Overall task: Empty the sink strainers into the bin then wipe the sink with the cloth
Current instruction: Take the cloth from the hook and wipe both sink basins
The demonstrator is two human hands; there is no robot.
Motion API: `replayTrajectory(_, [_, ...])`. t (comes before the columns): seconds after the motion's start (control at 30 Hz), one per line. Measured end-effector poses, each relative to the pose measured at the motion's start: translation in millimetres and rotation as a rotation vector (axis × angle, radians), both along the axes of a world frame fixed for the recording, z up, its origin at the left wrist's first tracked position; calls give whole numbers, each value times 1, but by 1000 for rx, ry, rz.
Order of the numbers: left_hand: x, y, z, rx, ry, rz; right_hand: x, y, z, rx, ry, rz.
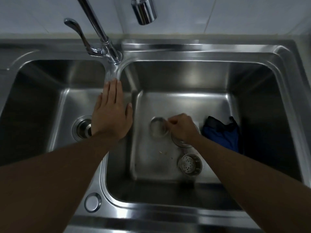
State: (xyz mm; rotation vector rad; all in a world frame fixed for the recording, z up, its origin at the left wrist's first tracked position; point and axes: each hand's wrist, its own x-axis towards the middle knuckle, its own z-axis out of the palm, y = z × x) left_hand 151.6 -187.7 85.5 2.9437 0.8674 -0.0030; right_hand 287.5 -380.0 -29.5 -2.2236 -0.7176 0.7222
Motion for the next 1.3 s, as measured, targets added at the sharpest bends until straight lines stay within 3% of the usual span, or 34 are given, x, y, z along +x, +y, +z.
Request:
replayTrajectory(0.17, [-1, 1, -1, -3, -10, -1, 36, 37, 3, -136, -85, -404])
replayTrajectory(0.47, [0, 4, -3, 9, 7, -3, 41, 41, -7, -179, -54, -395])
replayTrajectory(0.6, [-1, 4, -2, -3, -1, -3, 38, 13, 0, -297, -113, -231])
replayTrajectory(0.67, [-1, 4, -2, -6, -1, -8, 36, -14, 6, -203, -127, -152])
replayTrajectory(0.77, [-1, 4, -3, -5, -2, -4, 29, -53, 19, -117, -118, 203])
replayTrajectory(0.87, [0, 3, -2, -9, -3, -1, 23, -79, 29, -214, -189, 505])
replayTrajectory(1.03, [-1, 3, -2, -3, -8, -7, 11, -99, 22, -428, -311, 830])
replayTrajectory(1.2, [0, 2, -1, -12, -23, -3, 8, -97, 10, -388, -375, 941])
replayTrajectory(1.3, [0, 2, -1, 0, -12, -5, 16, -94, 4, -317, -345, 734])
